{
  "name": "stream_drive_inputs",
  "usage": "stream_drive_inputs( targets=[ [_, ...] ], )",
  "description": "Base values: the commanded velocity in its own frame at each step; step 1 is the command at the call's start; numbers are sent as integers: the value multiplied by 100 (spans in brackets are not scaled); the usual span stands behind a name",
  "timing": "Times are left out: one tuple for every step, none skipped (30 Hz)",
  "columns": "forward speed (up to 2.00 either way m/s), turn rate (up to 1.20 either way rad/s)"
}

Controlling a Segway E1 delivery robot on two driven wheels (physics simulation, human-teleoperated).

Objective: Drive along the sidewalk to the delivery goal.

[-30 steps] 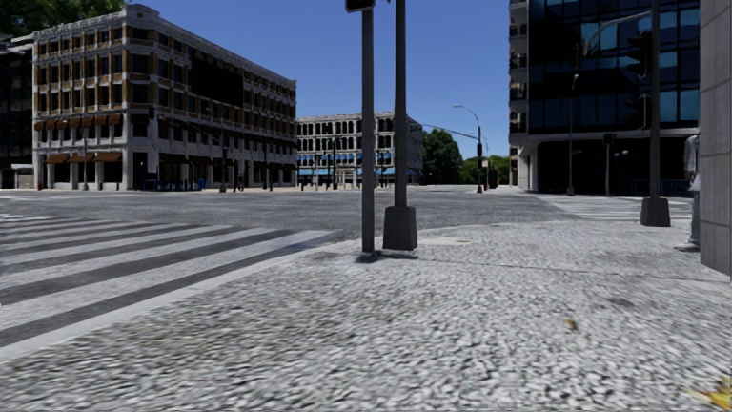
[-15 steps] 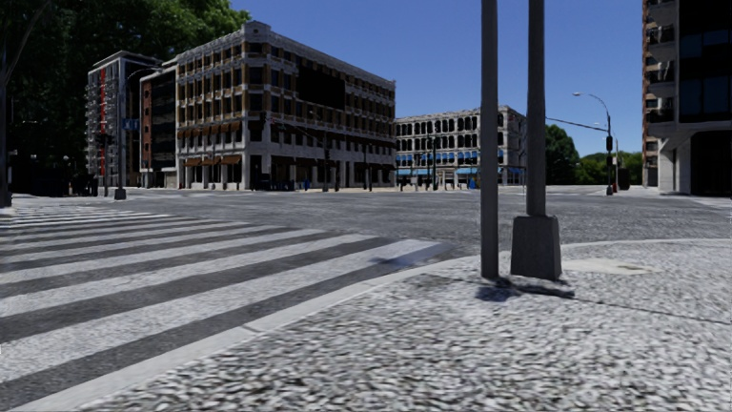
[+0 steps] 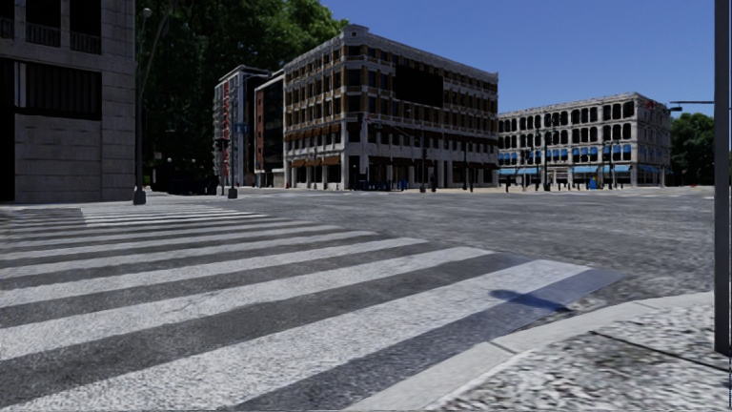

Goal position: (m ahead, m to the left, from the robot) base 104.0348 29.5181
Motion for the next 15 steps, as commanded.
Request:
stream_drive_inputs(
  targets=[
    [200, 66],
    [200, 66],
    [200, 66],
    [176, 66],
    [158, 66],
    [146, 66],
    [141, 66],
    [141, 66],
    [140, 66],
    [139, 66],
    [139, 64],
    [139, 64],
    [139, 62],
    [139, 61],
    [139, 59]
  ],
)
